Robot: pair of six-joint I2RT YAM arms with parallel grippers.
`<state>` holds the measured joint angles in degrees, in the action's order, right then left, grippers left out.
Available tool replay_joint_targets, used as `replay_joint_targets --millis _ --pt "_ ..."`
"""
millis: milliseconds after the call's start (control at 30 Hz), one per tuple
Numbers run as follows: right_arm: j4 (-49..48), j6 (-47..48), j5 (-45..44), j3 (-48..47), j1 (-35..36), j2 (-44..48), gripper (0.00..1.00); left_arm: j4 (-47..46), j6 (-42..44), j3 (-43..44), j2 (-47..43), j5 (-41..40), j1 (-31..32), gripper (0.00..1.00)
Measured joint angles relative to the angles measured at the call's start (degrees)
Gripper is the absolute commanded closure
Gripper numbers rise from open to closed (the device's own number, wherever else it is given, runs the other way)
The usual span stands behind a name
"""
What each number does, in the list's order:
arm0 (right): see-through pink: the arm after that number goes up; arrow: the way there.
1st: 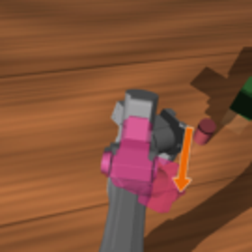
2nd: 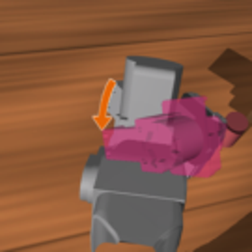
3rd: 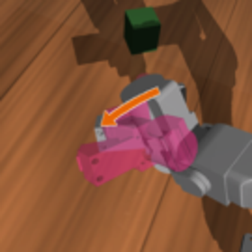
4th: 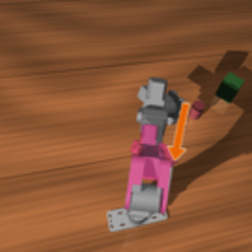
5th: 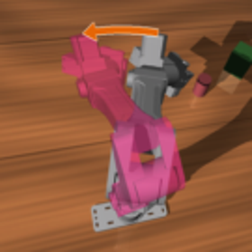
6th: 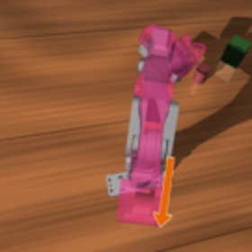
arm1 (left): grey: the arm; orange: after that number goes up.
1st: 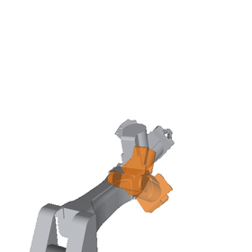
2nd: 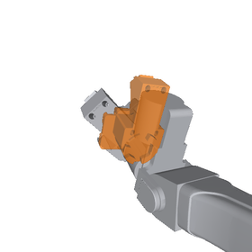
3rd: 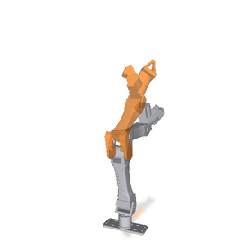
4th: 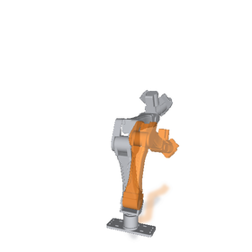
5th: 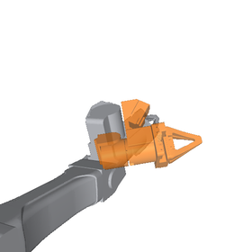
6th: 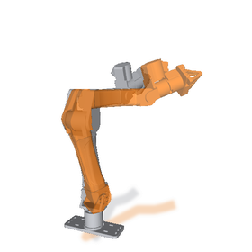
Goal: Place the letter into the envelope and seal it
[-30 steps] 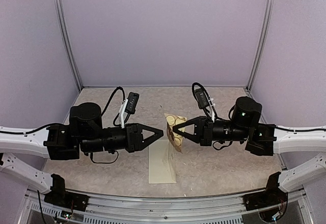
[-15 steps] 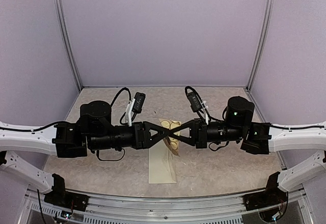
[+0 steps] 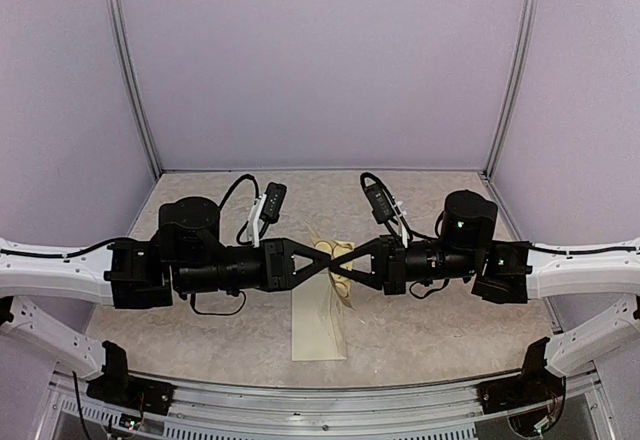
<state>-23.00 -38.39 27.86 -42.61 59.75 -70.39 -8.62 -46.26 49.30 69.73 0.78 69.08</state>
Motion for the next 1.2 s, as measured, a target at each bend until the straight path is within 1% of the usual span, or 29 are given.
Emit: replay_joint_targets --millis 200,400,567,667,733,967,1067,1200 --pt "0.0 0.0 0.0 -0.1 0.0 0.0 1.0 -0.1 -0.5 0.0 0.3 0.7 0.0 0.74" --pt "0.1 0.0 -0.4 -0.1 0.0 0.0 1.0 -0.7 -1.0 0.0 0.4 1.1 0.0 0.9" --pt "0.4 0.0 -0.8 -0.1 0.0 0.0 1.0 -1.2 -1.4 -0.1 0.4 1.5 0.0 0.97" --pt "0.6 0.0 -1.2 -0.1 0.0 0.0 1.0 -1.2 -1.5 -0.1 0.4 1.6 0.0 0.96" --pt "0.6 0.0 -1.5 -0.1 0.0 0.0 1.0 -1.2 -1.6 -0.1 0.4 1.6 0.0 0.89" --pt "0.6 0.0 -1.6 -0.1 0.0 0.0 1.0 -1.1 -2.0 -0.5 0.5 1.8 0.0 0.84" --pt "0.6 0.0 -1.6 -0.1 0.0 0.0 1.0 -1.2 -2.1 -0.5 0.5 1.8 0.0 0.87" --pt "0.6 0.0 -1.8 -0.1 0.0 0.0 1.0 -1.2 -2.3 -0.5 0.5 1.8 0.0 0.96"
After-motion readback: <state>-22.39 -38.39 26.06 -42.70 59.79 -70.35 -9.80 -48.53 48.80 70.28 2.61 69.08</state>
